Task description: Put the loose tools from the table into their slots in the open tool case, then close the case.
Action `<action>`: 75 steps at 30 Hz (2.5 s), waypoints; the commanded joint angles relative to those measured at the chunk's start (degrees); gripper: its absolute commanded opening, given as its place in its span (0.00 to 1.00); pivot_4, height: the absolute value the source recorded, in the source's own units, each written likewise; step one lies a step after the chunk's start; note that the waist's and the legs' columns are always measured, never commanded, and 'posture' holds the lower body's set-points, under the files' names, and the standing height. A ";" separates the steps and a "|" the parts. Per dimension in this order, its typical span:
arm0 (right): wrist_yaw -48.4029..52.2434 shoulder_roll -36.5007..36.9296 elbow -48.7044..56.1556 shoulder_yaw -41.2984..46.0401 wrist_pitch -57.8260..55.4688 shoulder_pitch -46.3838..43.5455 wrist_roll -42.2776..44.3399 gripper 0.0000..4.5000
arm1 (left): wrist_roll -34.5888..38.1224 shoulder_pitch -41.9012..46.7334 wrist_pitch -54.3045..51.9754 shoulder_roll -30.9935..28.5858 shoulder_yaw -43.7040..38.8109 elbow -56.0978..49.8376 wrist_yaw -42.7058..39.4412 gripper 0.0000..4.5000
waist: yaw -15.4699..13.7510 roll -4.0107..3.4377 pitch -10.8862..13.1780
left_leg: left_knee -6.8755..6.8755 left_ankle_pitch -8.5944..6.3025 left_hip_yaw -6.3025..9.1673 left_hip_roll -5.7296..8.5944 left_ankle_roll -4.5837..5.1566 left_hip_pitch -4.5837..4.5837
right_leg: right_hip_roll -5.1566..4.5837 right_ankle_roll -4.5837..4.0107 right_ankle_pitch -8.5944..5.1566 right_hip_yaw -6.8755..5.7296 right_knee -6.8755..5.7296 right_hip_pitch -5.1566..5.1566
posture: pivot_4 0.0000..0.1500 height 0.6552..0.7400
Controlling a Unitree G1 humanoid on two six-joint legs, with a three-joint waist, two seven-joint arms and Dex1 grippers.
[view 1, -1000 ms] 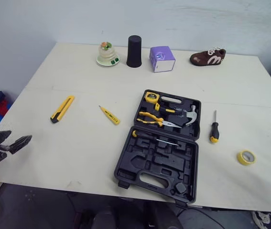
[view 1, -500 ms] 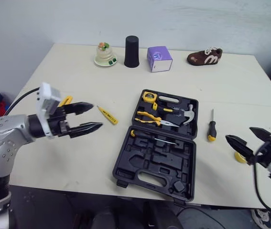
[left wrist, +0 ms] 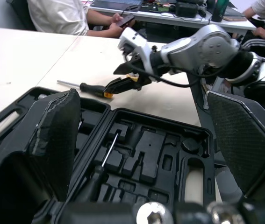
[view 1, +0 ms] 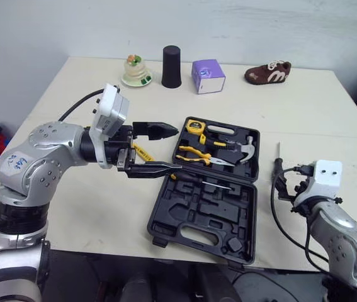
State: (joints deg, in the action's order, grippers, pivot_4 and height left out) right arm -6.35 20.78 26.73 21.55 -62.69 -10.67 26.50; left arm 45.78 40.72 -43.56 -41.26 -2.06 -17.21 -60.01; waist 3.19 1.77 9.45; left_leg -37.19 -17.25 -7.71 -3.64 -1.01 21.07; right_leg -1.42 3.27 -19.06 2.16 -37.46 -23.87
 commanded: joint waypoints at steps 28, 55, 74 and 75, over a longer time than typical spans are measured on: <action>4.21 0.92 -11.76 3.92 -11.19 -15.33 -4.30 0.24 | -0.62 -0.68 3.15 0.81 -0.61 -2.29 0.22 1.00 | 0.07 -0.09 0.06 | 0.05 0.07 0.03 -0.03 -0.06 0.06 | 0.05 0.04 -0.03 0.02 0.00 -0.06 | 1.00 0.98; 63.79 40.43 0.29 -35.35 1.31 -23.73 6.48 0.24 | -14.78 -6.07 13.92 -9.60 6.84 6.04 -17.67 1.00 | -0.02 -0.06 0.95 | -0.03 -0.19 0.01 -0.02 0.26 0.48 | -0.05 0.14 -0.10 0.02 0.25 -0.34 | 1.00 0.98; 63.04 35.61 -2.42 -42.35 -0.48 -28.29 0.25 0.24 | -15.99 -5.93 13.99 -7.10 6.42 4.99 -14.95 1.00 | 0.03 -0.07 0.96 | -0.89 -0.18 0.07 -0.05 0.32 1.11 | -0.04 0.18 -0.06 0.01 -0.49 -0.95 | 1.00 0.98; 62.95 35.42 -2.52 -42.36 -0.48 -28.38 0.00 0.24 | -15.87 -5.95 13.85 -7.05 6.32 4.83 -14.78 1.00 | 0.02 -0.07 0.95 | -0.89 -0.18 0.07 -0.05 0.32 1.11 | -0.04 0.18 -0.06 0.01 -0.48 -0.95 | 1.00 0.98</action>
State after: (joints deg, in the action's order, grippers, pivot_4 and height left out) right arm 56.66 56.18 23.30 -21.10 -62.99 -37.94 26.90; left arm 29.48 34.66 -29.91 -48.34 5.52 -10.53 -75.11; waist 3.20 1.70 10.40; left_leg -38.08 -17.43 -7.64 -3.69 -0.70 22.18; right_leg -1.46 3.45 -19.12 2.17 -37.94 -24.83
